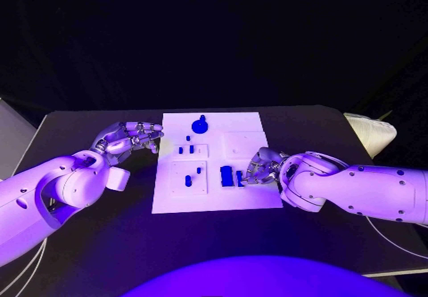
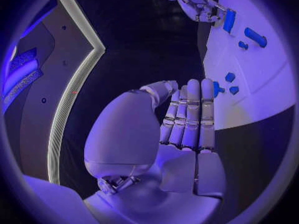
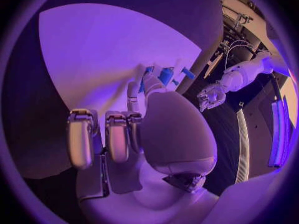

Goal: Assemble the parts on the task board

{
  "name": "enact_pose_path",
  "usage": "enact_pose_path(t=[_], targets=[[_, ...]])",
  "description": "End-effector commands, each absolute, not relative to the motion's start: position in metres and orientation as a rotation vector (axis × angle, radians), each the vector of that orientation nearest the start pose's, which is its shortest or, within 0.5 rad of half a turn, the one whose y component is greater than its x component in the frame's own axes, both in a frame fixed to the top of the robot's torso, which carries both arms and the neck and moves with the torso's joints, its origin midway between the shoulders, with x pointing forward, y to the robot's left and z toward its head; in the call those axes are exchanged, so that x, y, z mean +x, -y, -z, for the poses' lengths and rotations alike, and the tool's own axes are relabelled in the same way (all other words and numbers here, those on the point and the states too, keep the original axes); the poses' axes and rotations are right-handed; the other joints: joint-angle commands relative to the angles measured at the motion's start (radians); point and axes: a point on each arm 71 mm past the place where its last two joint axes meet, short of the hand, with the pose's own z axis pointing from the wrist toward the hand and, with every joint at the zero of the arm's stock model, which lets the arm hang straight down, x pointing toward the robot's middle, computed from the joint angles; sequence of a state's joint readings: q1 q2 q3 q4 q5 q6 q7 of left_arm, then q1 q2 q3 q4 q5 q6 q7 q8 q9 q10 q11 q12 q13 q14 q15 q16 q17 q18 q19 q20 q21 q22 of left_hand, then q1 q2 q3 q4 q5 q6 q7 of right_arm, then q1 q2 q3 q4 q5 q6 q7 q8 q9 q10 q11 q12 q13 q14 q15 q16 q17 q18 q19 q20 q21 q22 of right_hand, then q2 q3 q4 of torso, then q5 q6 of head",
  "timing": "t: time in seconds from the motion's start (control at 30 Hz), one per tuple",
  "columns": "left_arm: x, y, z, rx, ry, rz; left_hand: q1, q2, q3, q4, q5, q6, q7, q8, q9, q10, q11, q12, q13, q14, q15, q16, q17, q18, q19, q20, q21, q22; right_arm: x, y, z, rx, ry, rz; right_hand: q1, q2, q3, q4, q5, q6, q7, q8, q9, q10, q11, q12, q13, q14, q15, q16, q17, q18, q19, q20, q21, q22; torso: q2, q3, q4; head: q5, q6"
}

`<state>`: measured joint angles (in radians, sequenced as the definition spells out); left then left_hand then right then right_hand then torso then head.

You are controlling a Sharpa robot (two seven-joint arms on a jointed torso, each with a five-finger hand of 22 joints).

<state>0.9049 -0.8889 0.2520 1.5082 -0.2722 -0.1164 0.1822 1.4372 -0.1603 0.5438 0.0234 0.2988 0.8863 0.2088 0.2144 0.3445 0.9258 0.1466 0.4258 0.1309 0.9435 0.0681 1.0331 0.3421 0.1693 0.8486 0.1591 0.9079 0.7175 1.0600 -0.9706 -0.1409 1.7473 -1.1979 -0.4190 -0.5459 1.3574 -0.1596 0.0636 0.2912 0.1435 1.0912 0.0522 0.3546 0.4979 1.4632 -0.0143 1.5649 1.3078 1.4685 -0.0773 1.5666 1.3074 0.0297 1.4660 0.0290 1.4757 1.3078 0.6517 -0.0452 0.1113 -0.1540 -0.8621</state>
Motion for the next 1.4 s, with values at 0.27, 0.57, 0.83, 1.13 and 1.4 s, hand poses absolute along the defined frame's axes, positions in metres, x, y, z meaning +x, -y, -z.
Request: enact_pose_path(t=[0.27, 0.57, 0.83, 1.13, 1.4], targets=[[0.468, -0.23, 0.223, -1.079, -1.655, 1.548, 0.003, 0.011, 0.006, 0.001, 0.007, -0.006, 0.002, 0.005, -0.001, -0.006, -0.001, 0.005, -0.001, 0.001, 0.0, -0.004, -0.001, 0.015, -0.007, -0.003, 0.003, 0.001, 0.397, 0.223, 0.275, 0.368, -2.05, -0.412, -0.028, 0.009, -0.033, 0.0, 0.076, 0.012, -0.003, -0.002, -0.004, 0.108, -0.009, 0.006, 0.263, 0.102, -0.007, 0.004, 0.263, -0.013, 0.089, -0.006, 0.005, 0.241, 0.0, 0.0, 0.0, 0.0, -0.001], [0.468, -0.231, 0.223, -1.079, -1.656, 1.547, 0.003, 0.011, 0.006, 0.001, 0.007, -0.006, 0.002, 0.005, -0.001, -0.006, -0.001, 0.005, -0.001, 0.001, 0.0, -0.004, -0.001, 0.015, -0.007, -0.003, 0.003, 0.001, 0.399, 0.222, 0.275, 0.325, -2.05, -0.398, -0.015, 0.01, -0.032, -0.002, 0.086, 0.017, -0.007, 0.001, -0.003, 0.108, -0.011, 0.006, 0.263, 0.102, -0.008, 0.004, 0.263, -0.014, 0.09, -0.007, 0.007, 0.242, 0.0, 0.0, -0.0005, 0.0, -0.004], [0.468, -0.231, 0.223, -1.078, -1.655, 1.547, 0.003, 0.011, 0.006, 0.001, 0.007, -0.006, 0.002, 0.005, -0.001, -0.006, -0.001, 0.005, -0.001, 0.001, 0.0, -0.004, -0.001, 0.015, -0.007, -0.003, 0.003, 0.001, 0.399, 0.221, 0.275, 0.309, -2.043, -0.395, -0.013, 0.01, -0.032, -0.002, 0.087, 0.018, -0.007, 0.002, -0.003, 0.108, -0.012, 0.006, 0.263, 0.102, -0.009, 0.004, 0.263, -0.014, 0.09, -0.007, 0.009, 0.242, -0.001, 0.0002, 0.0002, -0.001, -0.003], [0.469, -0.23, 0.223, -1.078, -1.655, 1.548, 0.002, 0.012, 0.009, 0.0, 0.007, -0.007, 0.002, 0.006, -0.002, -0.007, -0.001, 0.006, -0.002, 0.0, 0.0, -0.004, -0.001, 0.015, -0.01, -0.002, 0.006, 0.004, 0.399, 0.222, 0.269, 0.364, -1.958, -0.425, -0.054, 0.01, -0.054, 0.003, 0.087, 0.019, -0.005, 0.003, -0.004, 0.108, -0.011, 0.006, 0.263, 0.102, -0.009, 0.004, 0.263, -0.013, 0.089, -0.008, 0.003, 0.241, 0.0, 0.0007, 0.0004, -0.001, 0.002], [0.469, -0.23, 0.224, -1.078, -1.656, 1.548, 0.002, 0.012, 0.009, 0.0, 0.007, -0.007, 0.002, 0.006, -0.002, -0.007, -0.001, 0.006, -0.002, 0.0, 0.0, -0.004, -0.001, 0.015, -0.01, -0.002, 0.006, 0.004, 0.399, 0.221, 0.26, 0.417, -1.849, -0.508, -0.064, 0.009, -0.062, 0.004, 0.084, 0.02, -0.005, 0.004, -0.004, 0.108, -0.011, 0.006, 0.263, 0.102, -0.009, 0.004, 0.263, -0.013, 0.089, -0.008, 0.003, 0.241, 0.0, 0.0009, 0.0008, 0.0, 0.002]])
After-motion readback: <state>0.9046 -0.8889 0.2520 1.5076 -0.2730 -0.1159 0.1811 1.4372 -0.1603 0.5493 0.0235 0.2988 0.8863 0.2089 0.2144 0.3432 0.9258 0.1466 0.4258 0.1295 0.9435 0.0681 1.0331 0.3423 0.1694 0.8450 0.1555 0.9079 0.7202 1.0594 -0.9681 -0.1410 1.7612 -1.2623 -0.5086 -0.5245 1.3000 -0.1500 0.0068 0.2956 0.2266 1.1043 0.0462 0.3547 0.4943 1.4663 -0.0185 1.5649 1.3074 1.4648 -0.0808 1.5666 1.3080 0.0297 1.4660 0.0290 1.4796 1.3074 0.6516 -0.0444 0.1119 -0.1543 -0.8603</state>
